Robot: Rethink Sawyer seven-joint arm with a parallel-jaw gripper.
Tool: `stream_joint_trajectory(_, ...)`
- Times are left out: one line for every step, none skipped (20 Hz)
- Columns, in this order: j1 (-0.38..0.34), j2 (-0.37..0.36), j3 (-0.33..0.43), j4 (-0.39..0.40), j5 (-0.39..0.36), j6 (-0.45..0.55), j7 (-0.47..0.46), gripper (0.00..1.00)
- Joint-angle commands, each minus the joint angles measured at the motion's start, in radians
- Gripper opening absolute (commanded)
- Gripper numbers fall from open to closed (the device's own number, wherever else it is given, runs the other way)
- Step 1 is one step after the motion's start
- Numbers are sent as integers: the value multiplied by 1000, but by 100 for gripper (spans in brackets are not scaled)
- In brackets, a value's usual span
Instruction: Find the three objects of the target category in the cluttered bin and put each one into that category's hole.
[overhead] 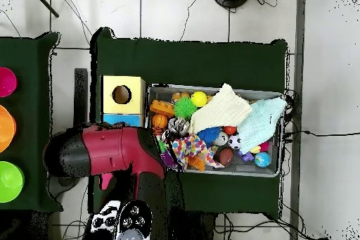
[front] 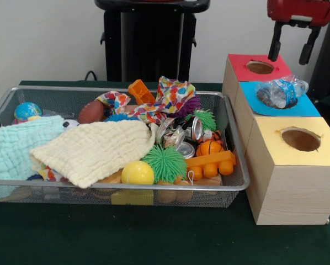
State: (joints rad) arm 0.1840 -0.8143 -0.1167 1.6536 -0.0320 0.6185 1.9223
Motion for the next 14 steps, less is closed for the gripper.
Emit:
stream_joint_trajectory(14, 53, 37, 83, 41, -6, 203, 100)
stream_joint_trajectory(16, 55, 36, 83, 42, -12, 204, 100)
stream_joint_trajectory(15, 58, 35, 83, 42, -15, 201, 100)
stream_joint_trajectory(11, 58, 38, 85, 43, -19, 193, 100)
stream_joint_trajectory(6, 60, 40, 86, 44, -24, 185, 100)
stream_joint_trajectory(1, 60, 42, 90, 43, -31, 178, 100)
stream_joint_trajectory(-3, 63, 43, 93, 42, -39, 174, 100)
stream_joint_trajectory(-8, 66, 46, 97, 42, -49, 169, 100)
stream_joint_trajectory(-13, 69, 48, 102, 42, -60, 166, 100)
stream_joint_trajectory(-18, 76, 50, 104, 40, -73, 164, 100)
stream_joint_trajectory(-22, 81, 52, 107, 39, -85, 162, 100)
stream_joint_trajectory(-25, 86, 54, 111, 37, -96, 161, 100)
stream_joint_trajectory(-28, 91, 56, 114, 36, -106, 160, 100)
stream_joint_trajectory(-31, 97, 57, 110, 35, -111, 157, 100)
